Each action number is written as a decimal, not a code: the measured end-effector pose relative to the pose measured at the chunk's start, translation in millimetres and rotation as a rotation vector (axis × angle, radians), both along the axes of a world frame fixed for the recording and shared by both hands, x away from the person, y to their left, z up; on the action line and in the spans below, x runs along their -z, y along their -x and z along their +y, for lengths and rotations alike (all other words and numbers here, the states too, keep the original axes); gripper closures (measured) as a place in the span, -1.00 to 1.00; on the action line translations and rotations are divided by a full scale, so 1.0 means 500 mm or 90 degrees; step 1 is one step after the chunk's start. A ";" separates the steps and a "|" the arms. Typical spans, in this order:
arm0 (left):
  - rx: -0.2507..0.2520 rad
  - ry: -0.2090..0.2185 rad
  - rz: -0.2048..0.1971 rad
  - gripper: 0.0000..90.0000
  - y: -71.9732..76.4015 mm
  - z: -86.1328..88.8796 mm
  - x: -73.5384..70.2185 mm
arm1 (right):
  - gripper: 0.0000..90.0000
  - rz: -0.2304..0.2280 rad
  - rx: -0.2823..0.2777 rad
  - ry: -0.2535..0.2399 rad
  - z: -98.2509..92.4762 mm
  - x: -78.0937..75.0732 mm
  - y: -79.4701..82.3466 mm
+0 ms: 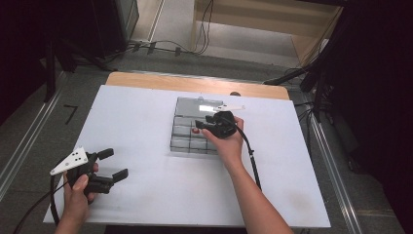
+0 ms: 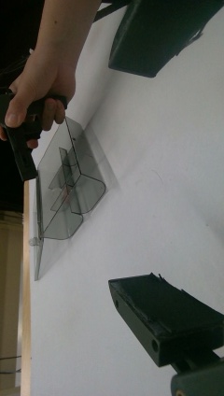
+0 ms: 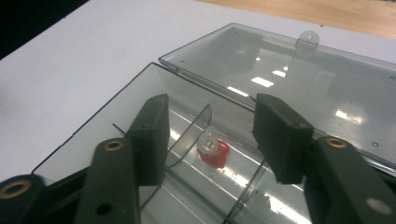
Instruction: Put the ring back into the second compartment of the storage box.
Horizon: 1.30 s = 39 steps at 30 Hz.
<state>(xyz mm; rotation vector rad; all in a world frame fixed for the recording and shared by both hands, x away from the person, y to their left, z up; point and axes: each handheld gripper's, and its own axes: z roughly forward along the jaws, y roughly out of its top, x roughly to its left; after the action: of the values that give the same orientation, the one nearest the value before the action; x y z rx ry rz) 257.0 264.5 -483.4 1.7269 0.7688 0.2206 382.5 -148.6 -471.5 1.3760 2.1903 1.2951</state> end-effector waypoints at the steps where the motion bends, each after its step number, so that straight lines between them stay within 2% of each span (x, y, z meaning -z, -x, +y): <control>1: 0.001 0.000 0.001 -1.00 0.000 0.000 0.000 | -0.14 -0.004 -0.001 0.000 -0.001 -0.002 0.003; 5: 0.001 0.001 0.000 -1.00 0.000 -0.002 0.000 | -0.28 -0.021 -0.012 -0.012 -0.008 -0.008 0.016; 6: 0.001 0.000 0.000 -1.00 0.000 -0.003 0.000 | -0.38 -0.026 -0.019 -0.013 -0.009 -0.009 0.019; 8: 0.001 0.001 0.001 -1.00 0.001 -0.003 0.000 | -0.45 -0.033 -0.020 -0.017 -0.013 -0.011 0.026; 10: 0.002 0.001 0.001 -1.00 0.001 -0.003 0.000 | -0.61 -0.043 -0.022 -0.017 -0.018 -0.012 0.033; 13: 0.003 0.001 0.001 -1.00 0.001 -0.004 0.000 | -0.79 -0.048 -0.022 -0.024 -0.027 -0.014 0.041; 18: 0.005 -0.004 -0.001 -1.00 0.001 -0.006 0.000 | -0.99 -0.058 -0.032 -0.038 -0.041 -0.019 0.054; 25: 0.006 -0.004 0.000 -1.00 0.002 -0.009 0.000 | -1.00 -0.079 -0.051 -0.040 -0.051 -0.023 0.079; 39: 0.011 -0.009 -0.004 -1.00 0.003 -0.015 -0.001 | -1.00 -0.093 -0.052 -0.050 -0.085 -0.022 0.119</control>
<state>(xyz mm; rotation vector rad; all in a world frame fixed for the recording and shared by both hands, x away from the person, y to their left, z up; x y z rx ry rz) 255.4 257.0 -482.7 1.7454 0.7486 0.2204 323.2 -191.0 -460.6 1.1885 2.1375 1.4768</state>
